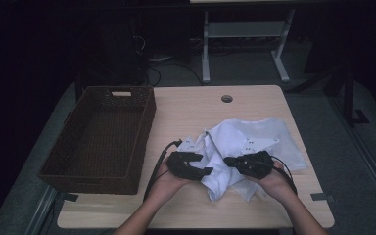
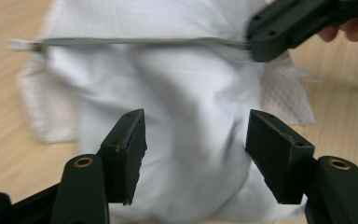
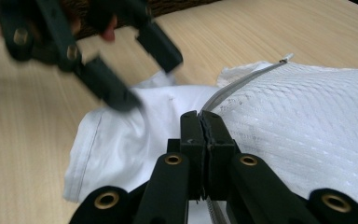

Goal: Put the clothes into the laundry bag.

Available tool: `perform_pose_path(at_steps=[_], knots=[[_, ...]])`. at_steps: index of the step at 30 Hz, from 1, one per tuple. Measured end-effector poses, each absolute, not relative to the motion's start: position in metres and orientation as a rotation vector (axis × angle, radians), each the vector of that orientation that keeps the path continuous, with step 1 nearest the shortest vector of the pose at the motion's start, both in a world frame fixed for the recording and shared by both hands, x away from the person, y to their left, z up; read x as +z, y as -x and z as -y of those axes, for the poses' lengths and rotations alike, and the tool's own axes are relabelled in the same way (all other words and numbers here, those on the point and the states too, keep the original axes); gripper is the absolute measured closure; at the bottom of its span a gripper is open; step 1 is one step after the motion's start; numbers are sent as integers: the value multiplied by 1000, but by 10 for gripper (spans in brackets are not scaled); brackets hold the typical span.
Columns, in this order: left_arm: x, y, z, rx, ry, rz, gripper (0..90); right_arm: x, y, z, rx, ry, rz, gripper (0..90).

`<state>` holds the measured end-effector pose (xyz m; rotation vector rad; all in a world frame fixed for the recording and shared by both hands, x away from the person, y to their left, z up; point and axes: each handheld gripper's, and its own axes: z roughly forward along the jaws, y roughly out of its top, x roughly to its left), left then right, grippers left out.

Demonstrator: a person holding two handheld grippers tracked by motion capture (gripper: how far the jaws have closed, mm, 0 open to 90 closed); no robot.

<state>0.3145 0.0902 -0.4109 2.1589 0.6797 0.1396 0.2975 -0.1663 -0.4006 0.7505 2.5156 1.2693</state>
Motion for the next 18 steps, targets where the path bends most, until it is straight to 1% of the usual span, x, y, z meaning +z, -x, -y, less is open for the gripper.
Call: perform_pose_path(at_steps=[2, 7, 12, 15, 17, 18], knots=[[-410, -317, -99, 167, -2165, -697, 390, -399, -293, 168, 1270, -742, -2516, 878], [-421, -331, -105, 155, -2173, -751, 399, -402, -276, 179, 1264, -733, -2530, 876], [-439, -341, -88, 104, -2216, -763, 384, -406, -260, 191, 1268, -732, -2539, 876], [-449, -344, -74, 96, -2243, -759, 376, -407, -257, 194, 1270, -733, -2537, 876], [-455, -346, -65, 98, -2255, -748, 394, -406, -258, 194, 1271, -735, -2535, 876], [-457, -346, -61, 103, -2258, -742, 421, -406, -258, 194, 1272, -737, -2534, 876]])
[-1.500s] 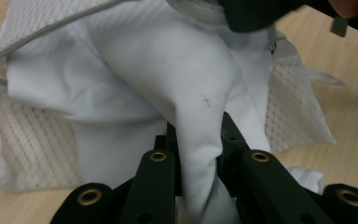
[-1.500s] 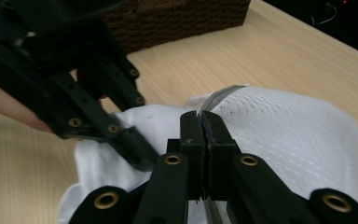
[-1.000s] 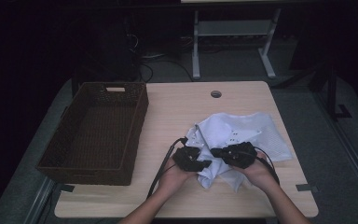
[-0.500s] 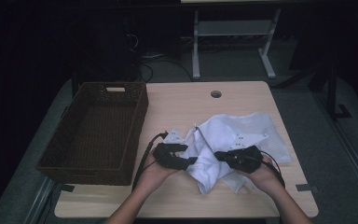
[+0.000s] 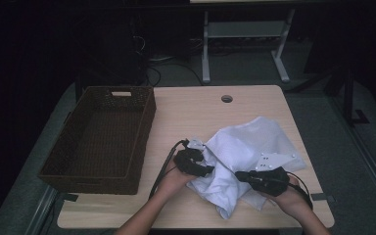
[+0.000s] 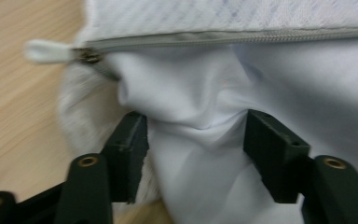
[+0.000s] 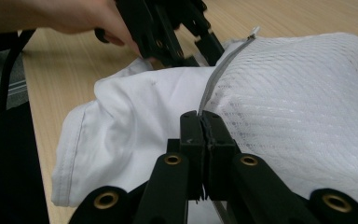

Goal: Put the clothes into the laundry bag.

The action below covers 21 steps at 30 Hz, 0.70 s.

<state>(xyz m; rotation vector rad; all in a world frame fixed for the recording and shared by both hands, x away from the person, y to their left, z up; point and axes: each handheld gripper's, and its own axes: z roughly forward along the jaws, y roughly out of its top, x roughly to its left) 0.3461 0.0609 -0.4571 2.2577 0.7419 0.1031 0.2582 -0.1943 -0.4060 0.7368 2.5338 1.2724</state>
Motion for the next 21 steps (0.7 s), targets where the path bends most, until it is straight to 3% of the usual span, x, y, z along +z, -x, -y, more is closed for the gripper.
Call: perform_pose_path(at_steps=[2, 4, 6, 16, 21], knots=[[-460, -348, -54, 107, -2280, -720, 554, -406, -259, 195, 1271, -737, -2531, 876], [-461, -349, -49, 114, -2309, -698, 775, -406, -259, 196, 1272, -741, -2527, 876], [-459, -348, -43, 130, -2316, -671, 886, -405, -260, 197, 1277, -746, -2519, 876], [-413, -334, -39, 129, -2116, -580, 900, -390, -273, 195, 1309, -752, -2445, 878], [-421, -340, -24, 135, -2099, -606, 900, -376, -271, 189, 1365, -705, -2420, 878]])
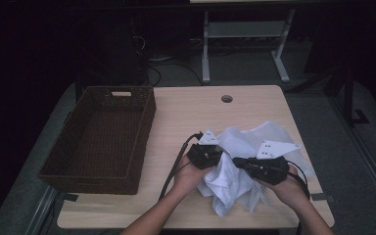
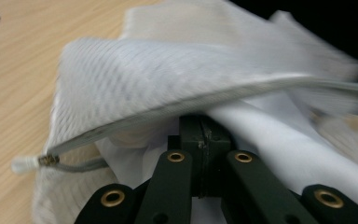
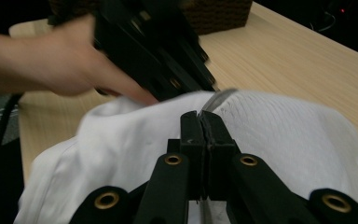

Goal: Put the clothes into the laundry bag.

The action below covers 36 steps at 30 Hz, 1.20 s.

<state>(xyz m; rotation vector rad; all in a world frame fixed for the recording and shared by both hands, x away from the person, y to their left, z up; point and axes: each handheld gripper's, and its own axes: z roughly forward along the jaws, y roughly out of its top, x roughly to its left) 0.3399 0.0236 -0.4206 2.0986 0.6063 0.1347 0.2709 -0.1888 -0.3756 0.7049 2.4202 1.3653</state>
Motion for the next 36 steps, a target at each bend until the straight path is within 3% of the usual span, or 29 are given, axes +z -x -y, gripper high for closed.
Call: perform_pose_path(at_steps=[7, 17, 27, 36], knots=[[-436, -349, -13, 113, -2098, -632, 886, -382, -270, 192, 1378, -714, -2434, 878], [-418, -347, -40, 113, -2120, -640, 577, -384, -270, 203, 1379, -749, -2418, 878], [-410, -344, -93, 109, -2146, -707, 476, -386, -271, 210, 1371, -775, -2408, 878], [-419, -316, -105, 48, -2197, -658, 363, -392, -272, 209, 1345, -778, -2427, 878]])
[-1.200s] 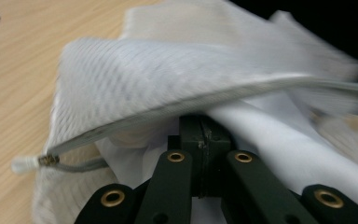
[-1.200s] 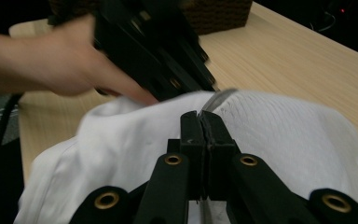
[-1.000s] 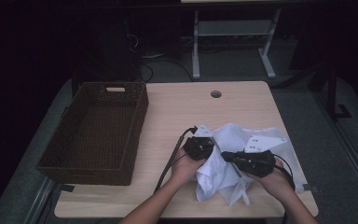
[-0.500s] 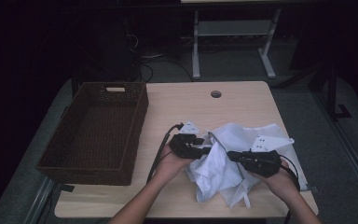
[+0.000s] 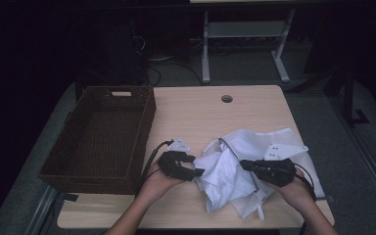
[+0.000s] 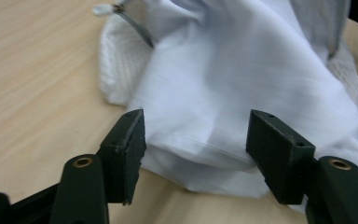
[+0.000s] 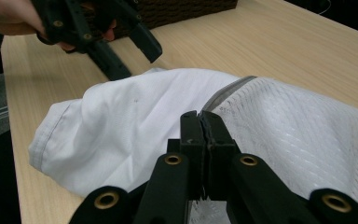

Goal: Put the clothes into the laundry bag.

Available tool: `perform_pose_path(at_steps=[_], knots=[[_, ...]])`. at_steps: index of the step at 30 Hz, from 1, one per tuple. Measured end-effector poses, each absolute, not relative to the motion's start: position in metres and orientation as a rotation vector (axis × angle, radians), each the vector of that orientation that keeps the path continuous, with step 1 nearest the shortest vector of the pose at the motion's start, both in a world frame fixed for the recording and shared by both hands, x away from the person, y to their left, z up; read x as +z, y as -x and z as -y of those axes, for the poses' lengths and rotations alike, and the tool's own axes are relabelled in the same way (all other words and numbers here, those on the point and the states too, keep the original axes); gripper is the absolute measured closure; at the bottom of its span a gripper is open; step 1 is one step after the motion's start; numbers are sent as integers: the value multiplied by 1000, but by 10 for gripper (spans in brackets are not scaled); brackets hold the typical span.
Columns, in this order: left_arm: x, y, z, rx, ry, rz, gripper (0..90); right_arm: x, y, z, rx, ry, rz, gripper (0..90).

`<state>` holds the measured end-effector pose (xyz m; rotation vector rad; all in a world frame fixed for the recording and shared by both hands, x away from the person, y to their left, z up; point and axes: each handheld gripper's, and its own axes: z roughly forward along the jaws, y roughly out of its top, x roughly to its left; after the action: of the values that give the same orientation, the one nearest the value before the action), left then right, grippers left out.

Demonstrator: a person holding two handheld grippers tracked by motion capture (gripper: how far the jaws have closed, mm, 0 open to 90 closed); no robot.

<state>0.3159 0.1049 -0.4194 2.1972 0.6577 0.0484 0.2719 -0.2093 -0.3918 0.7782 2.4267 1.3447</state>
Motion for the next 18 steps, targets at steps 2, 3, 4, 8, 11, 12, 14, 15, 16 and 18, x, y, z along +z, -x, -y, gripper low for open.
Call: perform_pose_path(at_steps=[2, 3, 4, 8, 11, 12, 14, 15, 16, 18], knots=[[-421, -313, -101, 43, -2213, -647, 351, -393, -272, 208, 1334, -775, -2432, 878], [-420, -312, -99, 37, -2208, -638, 351, -393, -272, 208, 1330, -775, -2434, 878], [-418, -310, -97, 24, -2200, -623, 351, -393, -271, 208, 1327, -774, -2435, 878], [-409, -300, -85, -9, -2179, -547, 342, -394, -272, 209, 1328, -775, -2436, 878], [-411, -296, -72, -35, -2201, -504, 345, -395, -273, 207, 1324, -774, -2440, 878], [-414, -295, -67, -44, -2215, -494, 348, -395, -273, 207, 1323, -774, -2442, 878], [-420, -295, -57, -46, -2245, -476, 352, -395, -272, 206, 1322, -774, -2444, 878], [-424, -295, -51, -45, -2257, -469, 367, -395, -272, 205, 1321, -774, -2445, 877], [-427, -296, -46, -38, -2273, -462, 387, -396, -272, 205, 1318, -770, -2446, 877], [-433, -298, -39, -10, -2298, -464, 449, -396, -272, 204, 1314, -775, -2448, 864]])
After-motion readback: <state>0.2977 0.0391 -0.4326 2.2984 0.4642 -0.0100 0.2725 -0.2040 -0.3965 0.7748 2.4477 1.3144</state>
